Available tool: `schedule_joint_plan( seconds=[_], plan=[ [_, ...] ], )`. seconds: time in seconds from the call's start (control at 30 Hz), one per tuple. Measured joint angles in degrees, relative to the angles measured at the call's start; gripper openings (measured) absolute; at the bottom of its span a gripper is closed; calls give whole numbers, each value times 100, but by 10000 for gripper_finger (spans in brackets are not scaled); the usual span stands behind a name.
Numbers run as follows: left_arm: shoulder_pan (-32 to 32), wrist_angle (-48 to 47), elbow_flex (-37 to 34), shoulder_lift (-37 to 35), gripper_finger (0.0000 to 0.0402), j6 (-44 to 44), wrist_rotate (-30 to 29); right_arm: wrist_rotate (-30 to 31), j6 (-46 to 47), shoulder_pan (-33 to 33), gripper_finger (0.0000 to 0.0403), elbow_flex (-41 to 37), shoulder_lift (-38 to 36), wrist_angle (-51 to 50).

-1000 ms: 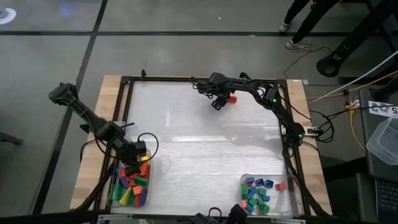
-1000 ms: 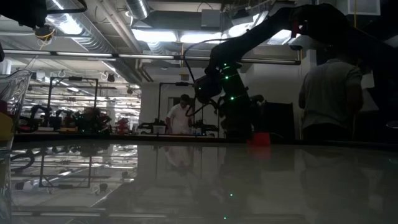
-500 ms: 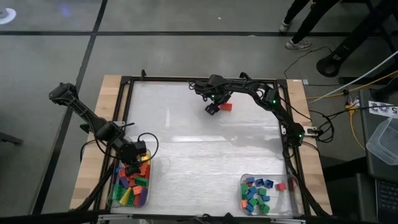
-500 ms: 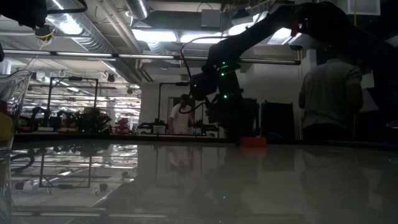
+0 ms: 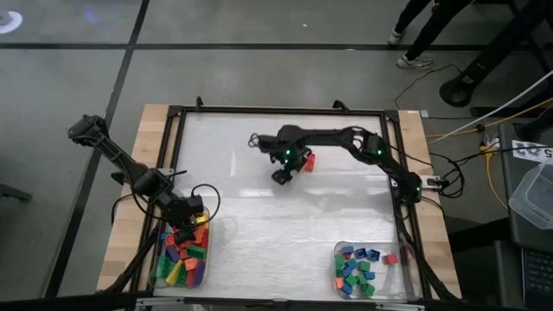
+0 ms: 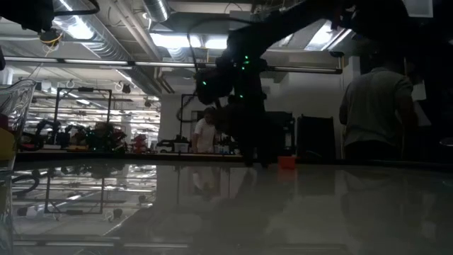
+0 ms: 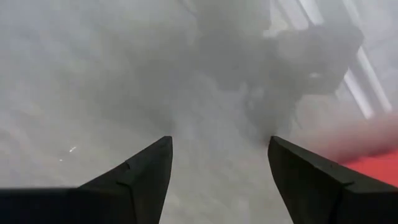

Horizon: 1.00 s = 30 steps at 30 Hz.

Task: Sort blocks by size
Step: Put the large orange game piece into the left transparent bin

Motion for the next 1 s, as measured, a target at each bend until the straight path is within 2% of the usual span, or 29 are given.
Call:
schedule_joint_plan(
  seconds=[0.2,0.4,0.47,0.57,0.77,1.0],
  plan=[
    [4,0,0,-1,180,1,-65,210,0,254,262,373,-9,163],
    [4,1,0,0,180,0,-108,368,-53,166,262,1364,-9,-355],
    [4,1,0,1,180,1,-113,637,-148,151,262,1804,-9,-749],
    [4,2,0,-1,180,1,-113,1428,-150,153,262,2348,-55,-1356],
    [4,-2,0,-1,180,148,-154,2679,361,107,262,1735,-810,-1742],
    [4,-16,-2,-2,180,425,-250,3364,1043,107,262,883,-1415,-1760]
  ],
)
